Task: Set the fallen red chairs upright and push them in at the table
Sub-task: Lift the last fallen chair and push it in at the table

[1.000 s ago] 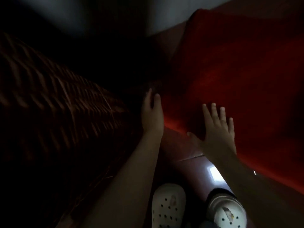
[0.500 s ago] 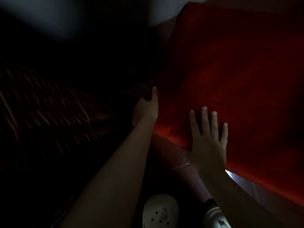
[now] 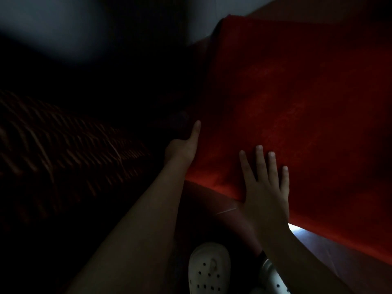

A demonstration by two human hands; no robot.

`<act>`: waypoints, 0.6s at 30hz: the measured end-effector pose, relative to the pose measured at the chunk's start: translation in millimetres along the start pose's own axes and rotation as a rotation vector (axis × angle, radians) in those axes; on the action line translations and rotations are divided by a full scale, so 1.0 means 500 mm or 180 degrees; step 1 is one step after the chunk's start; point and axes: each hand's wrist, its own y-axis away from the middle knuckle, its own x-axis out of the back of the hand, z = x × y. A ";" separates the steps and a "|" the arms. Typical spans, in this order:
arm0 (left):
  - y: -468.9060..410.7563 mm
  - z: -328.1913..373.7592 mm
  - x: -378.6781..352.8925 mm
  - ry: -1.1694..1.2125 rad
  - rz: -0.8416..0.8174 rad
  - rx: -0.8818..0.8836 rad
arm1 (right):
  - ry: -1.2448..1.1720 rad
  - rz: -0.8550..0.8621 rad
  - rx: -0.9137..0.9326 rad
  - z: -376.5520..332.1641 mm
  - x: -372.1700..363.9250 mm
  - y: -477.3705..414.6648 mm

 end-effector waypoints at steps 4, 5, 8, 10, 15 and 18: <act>0.071 -0.012 0.040 0.0086 0.0003 -0.0010 | -0.0110 0.0010 0.0001 0.002 0.053 0.051; 0.095 -0.010 0.054 0.0112 -0.0025 0.0000 | -0.0149 0.0007 0.0019 0.004 0.074 0.065; 0.179 0.001 0.096 0.0013 0.0017 0.0027 | -0.0199 -0.0036 0.0051 0.012 0.145 0.112; 0.256 0.013 0.131 -0.0005 0.0076 -0.0024 | -0.0233 -0.0087 0.0132 0.019 0.210 0.151; 0.455 0.055 0.223 0.0208 -0.0022 -0.0134 | -0.0600 -0.0232 0.0066 0.024 0.408 0.238; 0.570 0.077 0.275 0.0385 -0.0332 -0.0299 | -0.1165 -0.0110 -0.0302 0.010 0.540 0.259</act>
